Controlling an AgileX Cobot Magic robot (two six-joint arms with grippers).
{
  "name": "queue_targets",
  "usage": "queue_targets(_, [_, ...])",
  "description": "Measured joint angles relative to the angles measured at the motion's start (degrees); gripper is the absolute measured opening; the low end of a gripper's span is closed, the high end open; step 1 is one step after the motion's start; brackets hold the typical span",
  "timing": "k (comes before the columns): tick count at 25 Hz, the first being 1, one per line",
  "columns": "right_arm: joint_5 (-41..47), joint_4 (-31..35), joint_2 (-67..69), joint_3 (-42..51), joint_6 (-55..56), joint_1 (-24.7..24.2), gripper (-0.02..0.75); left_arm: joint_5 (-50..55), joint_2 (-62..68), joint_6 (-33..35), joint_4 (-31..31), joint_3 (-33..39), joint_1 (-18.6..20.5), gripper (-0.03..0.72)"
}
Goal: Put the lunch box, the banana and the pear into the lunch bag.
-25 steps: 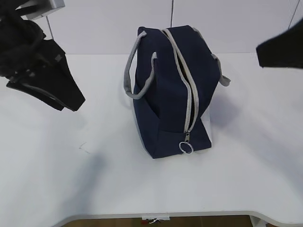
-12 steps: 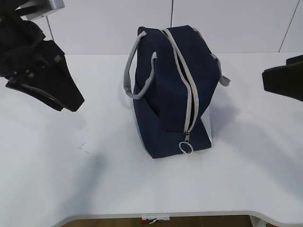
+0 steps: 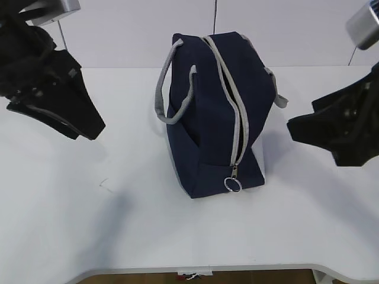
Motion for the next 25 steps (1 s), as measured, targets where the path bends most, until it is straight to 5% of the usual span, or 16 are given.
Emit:
queue_targets(9, [-25.0,6.5,0.7,17.2,-1.6,7.2,0.428,0.0,0.0,-0.1,0.1,0.0,0.0,0.317])
queue_targets(14, [-46.5,-0.5,1.1,26.5,0.1,11.8,0.428,0.0,0.0,-0.1,0.7,0.0,0.0,0.318])
queue_targets(21, [-61.4,-19.0,8.9,29.3,16.9,12.2,0.428,0.0,0.0,-0.1,1.5,0.0,0.0,0.318])
queue_targets(25, [-69.3,-22.6,16.9,29.3,22.9,12.2,0.428,0.0,0.0,-0.1,1.7,0.0,0.0,0.317])
